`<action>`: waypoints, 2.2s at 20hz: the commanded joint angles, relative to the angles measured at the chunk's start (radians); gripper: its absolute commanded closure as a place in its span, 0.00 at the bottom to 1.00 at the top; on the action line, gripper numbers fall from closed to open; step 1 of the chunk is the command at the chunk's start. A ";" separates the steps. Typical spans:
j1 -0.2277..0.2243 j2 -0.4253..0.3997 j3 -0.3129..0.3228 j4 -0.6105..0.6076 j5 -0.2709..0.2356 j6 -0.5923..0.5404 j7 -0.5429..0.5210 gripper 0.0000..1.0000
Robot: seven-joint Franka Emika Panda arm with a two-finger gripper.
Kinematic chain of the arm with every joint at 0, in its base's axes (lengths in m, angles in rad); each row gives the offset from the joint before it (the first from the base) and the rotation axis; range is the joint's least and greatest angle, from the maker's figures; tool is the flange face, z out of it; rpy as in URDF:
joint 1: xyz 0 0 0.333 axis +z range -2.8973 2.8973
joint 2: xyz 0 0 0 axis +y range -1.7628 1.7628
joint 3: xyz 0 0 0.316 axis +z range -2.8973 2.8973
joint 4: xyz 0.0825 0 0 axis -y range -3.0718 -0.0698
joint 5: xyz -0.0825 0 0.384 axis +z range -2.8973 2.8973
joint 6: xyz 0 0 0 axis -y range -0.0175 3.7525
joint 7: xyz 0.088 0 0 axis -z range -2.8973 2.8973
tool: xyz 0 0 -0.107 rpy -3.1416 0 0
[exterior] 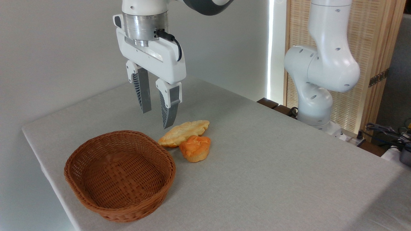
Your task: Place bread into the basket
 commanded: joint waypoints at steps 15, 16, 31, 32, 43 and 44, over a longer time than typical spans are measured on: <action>-0.005 0.000 0.011 0.021 -0.016 -0.029 -0.003 0.00; -0.005 0.000 0.011 0.021 -0.016 -0.029 -0.005 0.00; -0.003 0.000 0.011 0.021 -0.016 -0.047 -0.002 0.00; -0.003 0.000 0.011 0.021 -0.016 -0.047 0.000 0.00; -0.005 0.009 0.007 0.021 -0.019 -0.101 0.009 0.00; -0.005 0.012 0.003 0.021 -0.019 -0.101 0.011 0.00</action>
